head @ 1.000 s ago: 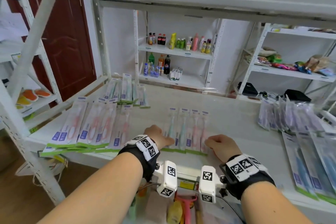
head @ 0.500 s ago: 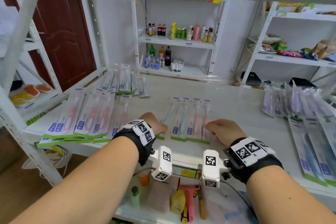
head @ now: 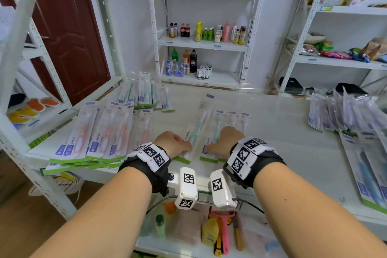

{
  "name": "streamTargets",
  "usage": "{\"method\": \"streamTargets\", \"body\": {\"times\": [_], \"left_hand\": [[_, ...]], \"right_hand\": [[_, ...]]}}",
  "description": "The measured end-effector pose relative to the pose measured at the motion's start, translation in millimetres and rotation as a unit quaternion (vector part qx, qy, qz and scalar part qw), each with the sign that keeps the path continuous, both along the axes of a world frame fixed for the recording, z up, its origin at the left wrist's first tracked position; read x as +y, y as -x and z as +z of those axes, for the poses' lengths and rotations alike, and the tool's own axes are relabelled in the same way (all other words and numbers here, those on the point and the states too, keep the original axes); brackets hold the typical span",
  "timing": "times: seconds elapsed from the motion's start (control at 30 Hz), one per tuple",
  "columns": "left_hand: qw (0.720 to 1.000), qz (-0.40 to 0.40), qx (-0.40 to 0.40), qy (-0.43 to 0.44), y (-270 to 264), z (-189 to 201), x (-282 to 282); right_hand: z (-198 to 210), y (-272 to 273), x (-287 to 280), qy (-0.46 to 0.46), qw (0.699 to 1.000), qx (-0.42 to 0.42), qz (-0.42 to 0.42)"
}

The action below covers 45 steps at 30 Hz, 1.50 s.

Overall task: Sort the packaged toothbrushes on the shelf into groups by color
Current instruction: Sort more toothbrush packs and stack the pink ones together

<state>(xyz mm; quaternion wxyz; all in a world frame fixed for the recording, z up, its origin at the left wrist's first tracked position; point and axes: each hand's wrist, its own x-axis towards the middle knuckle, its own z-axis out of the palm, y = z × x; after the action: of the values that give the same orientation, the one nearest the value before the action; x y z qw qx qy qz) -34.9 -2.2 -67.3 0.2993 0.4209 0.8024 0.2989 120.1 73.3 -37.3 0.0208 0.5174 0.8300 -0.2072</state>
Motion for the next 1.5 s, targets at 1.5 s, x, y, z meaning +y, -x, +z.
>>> {"method": "streamTargets", "body": {"times": [1.5], "left_hand": [[0.923, 0.032, -0.363, -0.121, 34, 34, 9]], "right_hand": [[-8, 28, 18, -0.011, 0.975, -0.223, -0.004]]}}
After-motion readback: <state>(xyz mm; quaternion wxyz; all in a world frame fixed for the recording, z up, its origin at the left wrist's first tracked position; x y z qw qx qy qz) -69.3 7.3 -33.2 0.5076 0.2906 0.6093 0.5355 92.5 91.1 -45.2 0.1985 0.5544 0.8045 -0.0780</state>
